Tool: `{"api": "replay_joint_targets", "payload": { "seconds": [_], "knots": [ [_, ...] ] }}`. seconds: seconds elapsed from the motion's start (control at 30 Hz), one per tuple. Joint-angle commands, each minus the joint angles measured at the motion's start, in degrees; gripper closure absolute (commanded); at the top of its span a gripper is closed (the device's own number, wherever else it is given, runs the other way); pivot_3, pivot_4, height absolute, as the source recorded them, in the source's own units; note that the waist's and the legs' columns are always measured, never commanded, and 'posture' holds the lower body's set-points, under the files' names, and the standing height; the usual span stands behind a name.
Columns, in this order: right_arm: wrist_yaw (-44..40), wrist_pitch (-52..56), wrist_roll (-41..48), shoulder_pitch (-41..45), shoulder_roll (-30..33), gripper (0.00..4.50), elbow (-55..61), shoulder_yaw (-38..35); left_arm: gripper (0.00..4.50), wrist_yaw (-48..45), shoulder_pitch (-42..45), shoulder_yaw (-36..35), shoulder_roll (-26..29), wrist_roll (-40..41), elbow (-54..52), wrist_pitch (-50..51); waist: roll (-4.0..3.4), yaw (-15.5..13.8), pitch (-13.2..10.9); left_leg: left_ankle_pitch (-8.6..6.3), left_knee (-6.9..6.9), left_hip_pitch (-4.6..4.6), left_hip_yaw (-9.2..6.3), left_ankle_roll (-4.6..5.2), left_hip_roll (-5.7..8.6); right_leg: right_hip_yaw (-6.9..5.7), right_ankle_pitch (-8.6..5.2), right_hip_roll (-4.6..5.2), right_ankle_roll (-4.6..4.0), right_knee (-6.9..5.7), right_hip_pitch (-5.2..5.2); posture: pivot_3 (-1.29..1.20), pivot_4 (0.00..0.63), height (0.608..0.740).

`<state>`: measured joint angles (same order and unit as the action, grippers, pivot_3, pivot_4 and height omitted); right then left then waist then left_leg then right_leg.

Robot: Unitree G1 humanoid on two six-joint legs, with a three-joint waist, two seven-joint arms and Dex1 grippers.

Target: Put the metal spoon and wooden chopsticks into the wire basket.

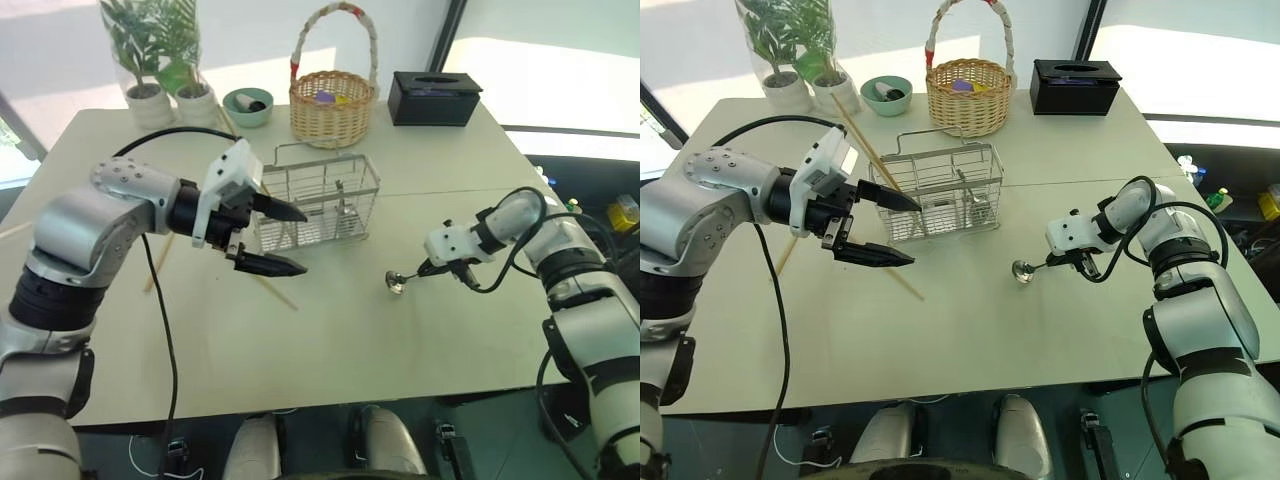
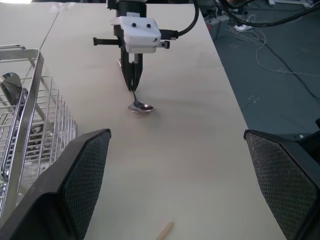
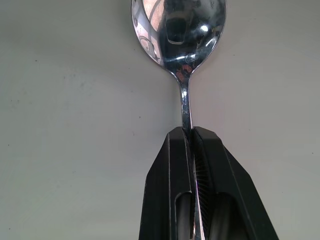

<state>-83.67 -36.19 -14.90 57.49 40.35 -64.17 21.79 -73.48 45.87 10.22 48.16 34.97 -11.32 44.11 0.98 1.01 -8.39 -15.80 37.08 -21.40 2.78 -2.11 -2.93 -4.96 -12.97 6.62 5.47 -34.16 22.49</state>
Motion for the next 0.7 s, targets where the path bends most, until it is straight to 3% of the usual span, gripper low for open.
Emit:
{"api": "replay_joint_targets", "payload": {
  "seconds": [0.03,0.17,0.43,0.57,0.7],
  "knots": [
    [-3.47,2.08,5.96,0.17,1.0,4.44,5.51,-4.39,0.0,0.24,1.08,-2.9,0.33,-0.45,0.33,-1.43,-0.08,-0.03,-0.09,0.0,0.0,-0.01,0.0,0.0,0.0,0.0,0.0,0.0,0.0,0.0,0.01,0.0,0.15,0.717],
    [-8.44,13.57,15.84,-2.45,3.44,4.44,19.13,-10.21,0.0,1.03,0.62,-4.98,0.51,-0.13,1.41,-1.46,-0.25,-0.21,-0.39,0.0,-0.01,-0.05,0.01,-0.01,0.0,0.01,0.01,0.0,0.02,-0.01,0.05,0.0,0.15,0.717],
    [-7.91,47.87,33.88,-7.17,11.17,4.44,48.33,-19.67,0.0,1.48,0.37,-7.27,0.51,-0.52,3.06,-2.28,-0.23,-0.52,-0.4,-0.02,0.0,-0.09,0.01,0.02,0.04,0.0,0.01,0.07,0.01,0.04,0.03,0.0,0.15,0.717],
    [6.73,65.73,42.66,-0.23,5.64,4.44,52.26,-27.12,0.0,3.5,1.59,-9.67,-0.39,0.27,4.69,-1.81,-0.22,0.02,-0.4,-0.02,-0.01,-0.04,0.02,0.03,0.01,0.0,-0.02,0.06,-0.07,0.02,0.07,0.0,0.15,0.717],
    [20.88,73.67,46.02,3.6,-3.1,4.44,55.8,-30.31,0.0,4.68,1.8,-10.66,-1.1,-0.17,5.2,-2.35,-0.22,-0.08,-0.39,-0.02,-0.1,-0.04,0.0,0.03,-0.04,0.0,0.04,-0.02,-0.03,-0.09,0.21,0.0,0.15,0.717]
  ]
}}
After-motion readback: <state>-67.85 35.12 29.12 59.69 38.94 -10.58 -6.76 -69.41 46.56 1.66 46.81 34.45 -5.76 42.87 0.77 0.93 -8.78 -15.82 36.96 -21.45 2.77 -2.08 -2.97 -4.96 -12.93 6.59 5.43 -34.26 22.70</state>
